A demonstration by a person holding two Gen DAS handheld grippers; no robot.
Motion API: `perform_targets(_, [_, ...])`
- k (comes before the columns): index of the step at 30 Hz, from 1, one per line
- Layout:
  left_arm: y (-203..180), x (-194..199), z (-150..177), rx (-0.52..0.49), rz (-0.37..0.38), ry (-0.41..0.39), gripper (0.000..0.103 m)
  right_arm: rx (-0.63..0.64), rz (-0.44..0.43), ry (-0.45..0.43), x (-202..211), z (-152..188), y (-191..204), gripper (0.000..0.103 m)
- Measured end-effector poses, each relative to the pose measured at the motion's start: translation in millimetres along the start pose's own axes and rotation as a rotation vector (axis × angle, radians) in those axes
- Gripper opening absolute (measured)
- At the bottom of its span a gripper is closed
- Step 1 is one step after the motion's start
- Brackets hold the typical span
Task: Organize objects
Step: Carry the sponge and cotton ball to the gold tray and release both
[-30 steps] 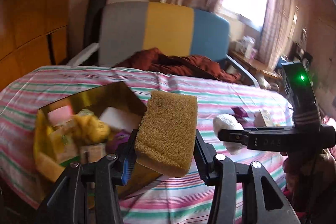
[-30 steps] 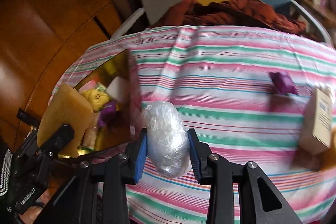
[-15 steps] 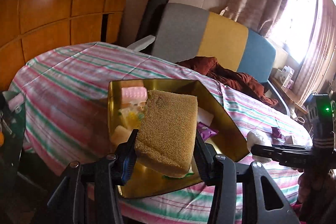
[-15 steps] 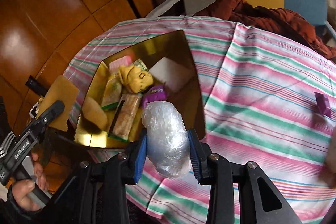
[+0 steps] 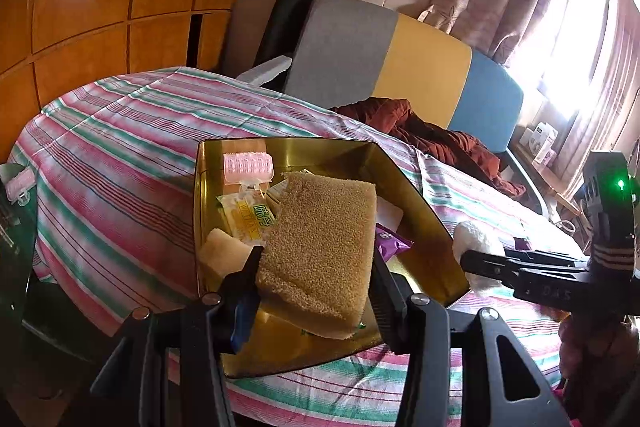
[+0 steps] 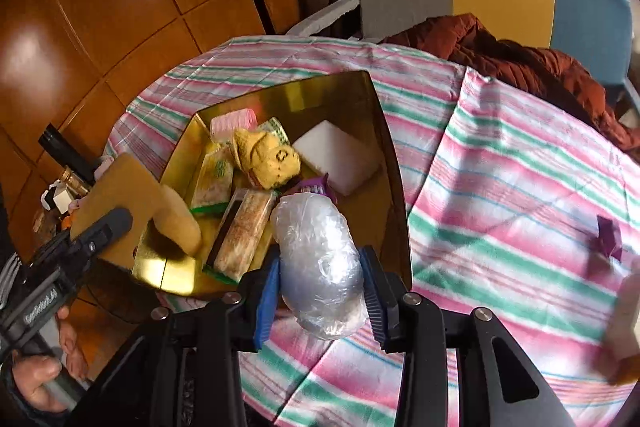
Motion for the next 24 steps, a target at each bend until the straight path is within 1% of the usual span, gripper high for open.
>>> perform_targets(5, [-7,-6,-11,-0.016,0.008,-0.005,0.049,-0.011,0.022,-0.008,-10,-6,-1,0.043])
perform_targets(6, [-8,-7,-13,-0.019,0.009,-0.006,0.049,-0.020,0.023,-0.009,-11,-6,-3,0.051])
perform_targets(8, [-13,-9,-17,-0.031,0.013,-0.011,0.049,-0.038,0.032,-0.014,-15,-6,-7,0.063])
perform_targets(11, [-20,-17,-20,-0.045,0.020,-0.001,0.049,-0.058,0.021,-0.003,-18,-3,-10,0.065])
perform_targets(13, [-25,-23,-24,-0.046,0.031,0.001,0.050,-0.079,0.009,0.004,-18,0,-13,0.077])
perform_targets(14, [-29,-28,-27,-0.053,0.037,0.000,0.050,-0.093,0.003,0.005,-17,2,-14,0.086])
perform_targets(15, [-33,-31,-31,-0.061,0.037,-0.002,0.050,-0.108,-0.004,0.004,-16,4,-15,0.091])
perform_targets(17, [-40,-42,-43,-0.063,0.040,-0.007,0.050,-0.120,0.016,0.000,-13,7,-16,0.094])
perform_targets(18, [-42,-46,-49,-0.059,0.049,-0.012,0.050,-0.115,0.036,-0.006,-11,8,-16,0.098])
perform_targets(20, [-47,-57,-67,-0.062,0.047,-0.028,0.054,-0.108,0.049,-0.016,-8,10,-16,0.103])
perform_targets(21, [-49,-61,-74,-0.060,0.044,-0.035,0.055,-0.106,0.055,-0.017,-7,11,-16,0.103])
perform_targets(23, [-53,-75,-87,-0.056,0.061,-0.029,0.065,-0.104,0.062,-0.016,-7,14,-16,0.103])
perform_targets(24, [-53,-79,-91,-0.049,0.056,-0.030,0.069,-0.105,0.063,-0.014,-7,15,-16,0.103])
Point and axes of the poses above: each gripper's, at about its wrist camera, not at the fingertips, and x roughly against the way its jaws point, y to its left, z to its underside, the point moved 5 cm from there along -x, roughly the way its jaws point, and after that the axes turned 11 degrees about z, right-handed, at the moved point
